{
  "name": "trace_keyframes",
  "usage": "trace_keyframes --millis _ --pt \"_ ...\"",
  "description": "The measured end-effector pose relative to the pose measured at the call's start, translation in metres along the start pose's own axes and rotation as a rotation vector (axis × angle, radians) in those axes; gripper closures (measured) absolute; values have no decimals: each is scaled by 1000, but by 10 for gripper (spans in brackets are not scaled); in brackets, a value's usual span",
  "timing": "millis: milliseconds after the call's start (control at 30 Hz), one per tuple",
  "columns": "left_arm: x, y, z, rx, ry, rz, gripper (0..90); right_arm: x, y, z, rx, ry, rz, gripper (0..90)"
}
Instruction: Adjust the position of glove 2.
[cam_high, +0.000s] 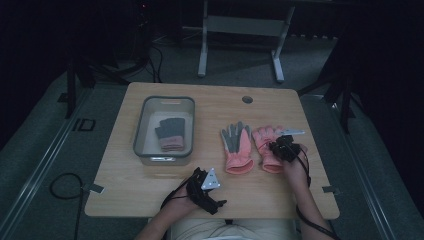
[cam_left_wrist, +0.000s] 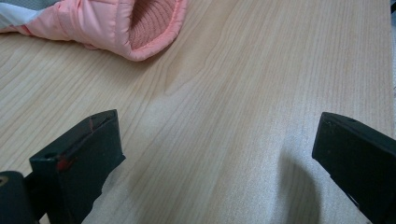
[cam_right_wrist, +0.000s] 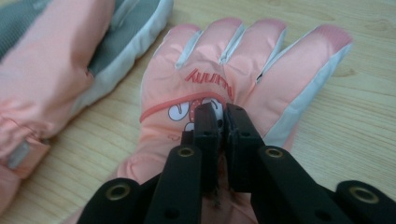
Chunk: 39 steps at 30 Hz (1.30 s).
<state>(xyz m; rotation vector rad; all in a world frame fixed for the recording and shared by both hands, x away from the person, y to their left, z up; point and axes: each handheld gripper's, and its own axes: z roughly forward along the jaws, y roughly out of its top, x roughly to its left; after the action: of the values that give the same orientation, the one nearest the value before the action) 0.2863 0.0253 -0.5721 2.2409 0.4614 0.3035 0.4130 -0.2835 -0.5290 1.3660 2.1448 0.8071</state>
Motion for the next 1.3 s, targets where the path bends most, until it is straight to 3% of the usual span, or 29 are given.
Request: trace_keyframes --millis 333,600,633,733,867,900,1067,1233,1267,1300 --pt "0 0 0 -7 5 -6 13 2 25 -33 -70 -30 37 856" --pt "0 1 -1 -6 11 -3 13 18 51 -64 -128 -33 19 858" --pt "1 1 -1 -8 12 -2 13 29 60 -75 -148 -25 8 860" --pt "1 0 -1 -13 14 -8 13 38 67 -81 -163 -18 -1 860" --pt "1 0 -1 -15 15 -9 13 50 73 -84 -172 4 -5 862" --pt "2 0 -1 -15 14 -10 13 59 77 -84 -174 15 -15 863" --pt "2 1 -1 -17 12 -9 13 78 81 -80 -169 42 -17 863" --pt "1 1 -1 -19 14 -10 12 90 82 -77 -163 45 -15 863" --pt "1 1 -1 -22 14 -10 13 100 83 -71 -152 36 -17 863" --pt "1 1 -1 -22 14 -10 12 100 83 -71 -152 36 -17 863"
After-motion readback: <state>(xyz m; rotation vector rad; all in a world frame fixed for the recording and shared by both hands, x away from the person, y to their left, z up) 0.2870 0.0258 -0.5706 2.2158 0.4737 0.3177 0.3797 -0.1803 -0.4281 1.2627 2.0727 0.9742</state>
